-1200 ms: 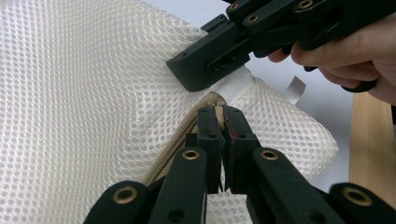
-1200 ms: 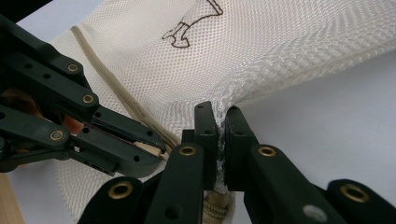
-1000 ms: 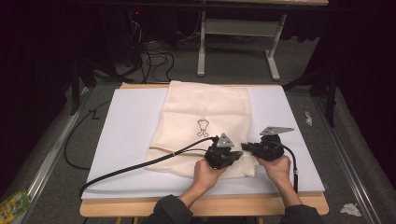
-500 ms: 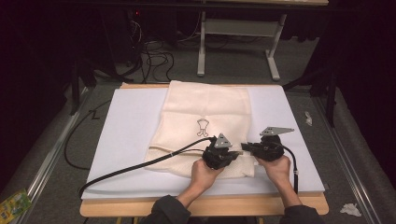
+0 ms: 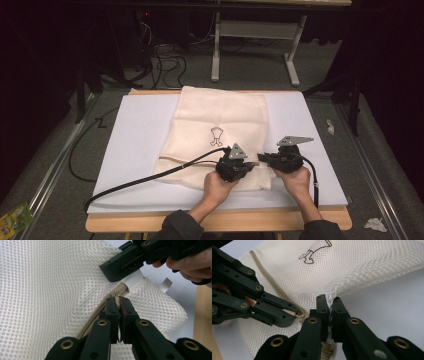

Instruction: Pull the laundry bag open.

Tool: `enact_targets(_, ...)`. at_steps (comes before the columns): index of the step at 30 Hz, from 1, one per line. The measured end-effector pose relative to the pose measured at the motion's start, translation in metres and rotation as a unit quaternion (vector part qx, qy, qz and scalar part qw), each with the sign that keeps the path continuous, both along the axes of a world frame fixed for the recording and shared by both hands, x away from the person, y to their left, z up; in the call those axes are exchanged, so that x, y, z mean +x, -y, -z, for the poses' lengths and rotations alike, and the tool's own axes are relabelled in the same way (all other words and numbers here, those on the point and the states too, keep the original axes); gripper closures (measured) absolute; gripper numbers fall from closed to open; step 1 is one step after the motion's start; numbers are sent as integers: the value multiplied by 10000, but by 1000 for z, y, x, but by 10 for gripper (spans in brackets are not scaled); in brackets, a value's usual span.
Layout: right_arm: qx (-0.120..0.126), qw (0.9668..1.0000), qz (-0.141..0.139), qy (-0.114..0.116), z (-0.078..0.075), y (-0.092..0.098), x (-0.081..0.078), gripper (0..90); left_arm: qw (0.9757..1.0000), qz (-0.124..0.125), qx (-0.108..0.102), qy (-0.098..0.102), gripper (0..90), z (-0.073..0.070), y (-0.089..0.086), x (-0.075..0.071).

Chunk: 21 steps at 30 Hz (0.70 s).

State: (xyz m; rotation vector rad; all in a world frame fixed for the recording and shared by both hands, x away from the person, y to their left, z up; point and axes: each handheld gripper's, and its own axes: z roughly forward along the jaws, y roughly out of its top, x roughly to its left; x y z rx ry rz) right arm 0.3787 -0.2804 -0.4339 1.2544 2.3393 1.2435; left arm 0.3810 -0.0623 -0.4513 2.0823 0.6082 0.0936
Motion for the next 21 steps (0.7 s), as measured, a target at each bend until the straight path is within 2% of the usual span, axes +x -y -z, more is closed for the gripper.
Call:
enact_targets(4,24,10000,-4,13,-1,0,-1,881,10000,3,34,44,875,0,0,-2)
enact_targets(6,84,10000,10,-14,-1,0,0,881,9998,-27,99,153,875,-1,0,-4)
enact_targets(10,11,10000,8,84,-5,-4,1,883,9998,-84,181,96,876,0,-3,-2)
enact_targets(12,57,9999,42,72,-6,-2,1,882,9999,-111,83,27,876,1,-10,0)
enact_targets(21,11,10000,36,92,-5,-1,0,883,9997,-174,139,92,876,-2,-16,0)
